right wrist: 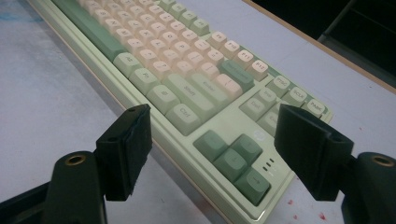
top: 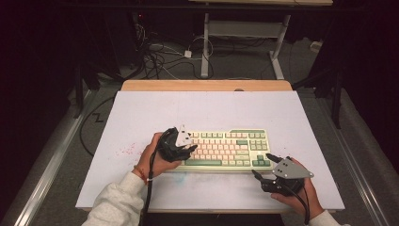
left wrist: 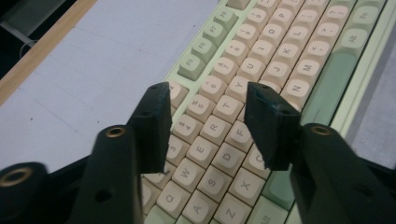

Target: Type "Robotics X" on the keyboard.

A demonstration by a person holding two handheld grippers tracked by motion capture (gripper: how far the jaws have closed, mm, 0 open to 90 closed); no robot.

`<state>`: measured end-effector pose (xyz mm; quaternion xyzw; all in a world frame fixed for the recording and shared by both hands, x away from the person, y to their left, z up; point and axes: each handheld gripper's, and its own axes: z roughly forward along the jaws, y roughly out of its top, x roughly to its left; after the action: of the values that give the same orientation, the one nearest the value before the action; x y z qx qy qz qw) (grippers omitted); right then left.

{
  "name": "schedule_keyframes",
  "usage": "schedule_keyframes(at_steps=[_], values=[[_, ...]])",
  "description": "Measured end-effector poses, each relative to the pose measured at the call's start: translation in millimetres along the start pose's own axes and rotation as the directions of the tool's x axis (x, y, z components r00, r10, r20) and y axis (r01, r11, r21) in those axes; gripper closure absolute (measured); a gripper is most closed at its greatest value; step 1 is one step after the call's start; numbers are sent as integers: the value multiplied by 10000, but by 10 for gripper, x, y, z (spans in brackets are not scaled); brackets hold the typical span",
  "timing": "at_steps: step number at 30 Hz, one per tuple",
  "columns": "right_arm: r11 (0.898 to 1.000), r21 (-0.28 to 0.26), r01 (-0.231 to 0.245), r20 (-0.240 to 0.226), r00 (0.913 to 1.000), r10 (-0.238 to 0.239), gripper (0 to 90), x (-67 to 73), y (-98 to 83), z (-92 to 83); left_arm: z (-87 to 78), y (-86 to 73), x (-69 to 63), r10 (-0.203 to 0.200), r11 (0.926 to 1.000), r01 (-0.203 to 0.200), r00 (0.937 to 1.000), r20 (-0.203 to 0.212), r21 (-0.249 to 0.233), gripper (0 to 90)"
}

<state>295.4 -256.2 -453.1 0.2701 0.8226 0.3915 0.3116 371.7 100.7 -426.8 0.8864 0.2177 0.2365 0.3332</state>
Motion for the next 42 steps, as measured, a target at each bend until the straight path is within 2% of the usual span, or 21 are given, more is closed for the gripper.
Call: schedule_keyframes(at_steps=[6, 8, 10, 13, 19, 29, 33, 42], values=[[10000, 15, -19, 7, 10000, 19, 283, -1, 1, 2, -91, -100, -34, 13, 9990, -28, 9994, -334, -447, 301], [10000, 22, -23, 4, 10000, 23, 283, -2, 0, 3, -128, -142, -46, -29, 9977, 3, 9993, -378, -682, 286], [10000, 25, -43, -15, 10000, 43, 284, -4, 0, 7, -157, -184, -60, -49, 9974, 4, 9981, -610, -727, 243], [10000, 34, -91, -45, 9999, 92, 285, -6, 0, 10, -199, -255, -67, -103, 9965, 47, 9977, -674, -829, 214], [9999, 95, -112, -75, 9999, 113, 287, -6, 1, 20, -275, -399, -80, -111, 9957, 10, 9940, -1087, -929, 196], [9996, 257, -128, -95, 9999, 130, 338, 3, 12, 42, -364, -617, -121, -155, 9981, 90, 9939, -1096, -602, 183], [9994, 287, -196, -119, 9997, 199, 459, -1, 30, 48, -398, -702, -128, -275, 9985, 222, 9939, -1071, -501, 183], [9988, 478, -133, -827, 9964, 172, 825, -8, 162, 141, -472, -859, -129, -677, 9975, 650, 9919, -1074, -281, 177]])
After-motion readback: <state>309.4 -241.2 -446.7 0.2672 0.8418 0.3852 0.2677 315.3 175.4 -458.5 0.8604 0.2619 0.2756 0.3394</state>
